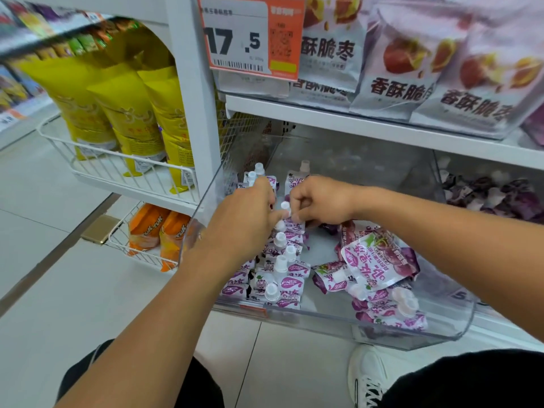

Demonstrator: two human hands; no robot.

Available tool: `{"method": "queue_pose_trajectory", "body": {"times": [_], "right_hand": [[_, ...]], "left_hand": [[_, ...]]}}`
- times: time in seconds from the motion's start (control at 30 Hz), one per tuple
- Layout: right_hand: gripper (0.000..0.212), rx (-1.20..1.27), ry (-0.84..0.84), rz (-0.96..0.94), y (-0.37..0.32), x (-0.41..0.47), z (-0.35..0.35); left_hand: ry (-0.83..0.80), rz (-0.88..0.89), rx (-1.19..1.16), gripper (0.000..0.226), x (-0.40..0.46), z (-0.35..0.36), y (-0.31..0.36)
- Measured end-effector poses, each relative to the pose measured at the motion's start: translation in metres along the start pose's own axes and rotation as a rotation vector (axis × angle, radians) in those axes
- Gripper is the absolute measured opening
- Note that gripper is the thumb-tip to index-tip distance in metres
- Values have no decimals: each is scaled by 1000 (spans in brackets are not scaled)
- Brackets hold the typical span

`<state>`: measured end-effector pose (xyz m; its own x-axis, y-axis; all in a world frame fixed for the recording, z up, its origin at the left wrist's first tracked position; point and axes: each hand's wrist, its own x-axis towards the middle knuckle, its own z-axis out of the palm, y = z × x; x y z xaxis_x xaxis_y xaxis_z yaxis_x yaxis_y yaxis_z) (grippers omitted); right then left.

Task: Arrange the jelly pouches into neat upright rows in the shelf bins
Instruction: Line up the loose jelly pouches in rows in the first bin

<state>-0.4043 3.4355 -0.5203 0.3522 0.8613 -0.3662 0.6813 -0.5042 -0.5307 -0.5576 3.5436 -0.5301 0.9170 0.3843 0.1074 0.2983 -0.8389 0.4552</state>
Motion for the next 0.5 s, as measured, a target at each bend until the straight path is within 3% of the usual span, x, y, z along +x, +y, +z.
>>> {"method": "queue_pose_trajectory", "body": {"times": [0.07,0.13,0.23,0.3,0.37,0.5], "right_hand": [[10,191,-170,60,-1,-3,-7],[12,172,-199,97,-2,-5,-20],[9,-371,235,78,-1,-2,-37],[11,-545,430,84,-3,2,-33],[24,-538,401,92,-5,12,-22],[27,-479,274,119,-8,39,-17]], "left_hand": [[47,7,-28,39,1,-2,3],[1,44,68,39,4,0,7],[-89,67,233,36,5,9,17],[-74,41,254,35,4,15,22],[-52,-14,242,29,5,16,26],[-35,-126,156,15,10,16,25]]}}
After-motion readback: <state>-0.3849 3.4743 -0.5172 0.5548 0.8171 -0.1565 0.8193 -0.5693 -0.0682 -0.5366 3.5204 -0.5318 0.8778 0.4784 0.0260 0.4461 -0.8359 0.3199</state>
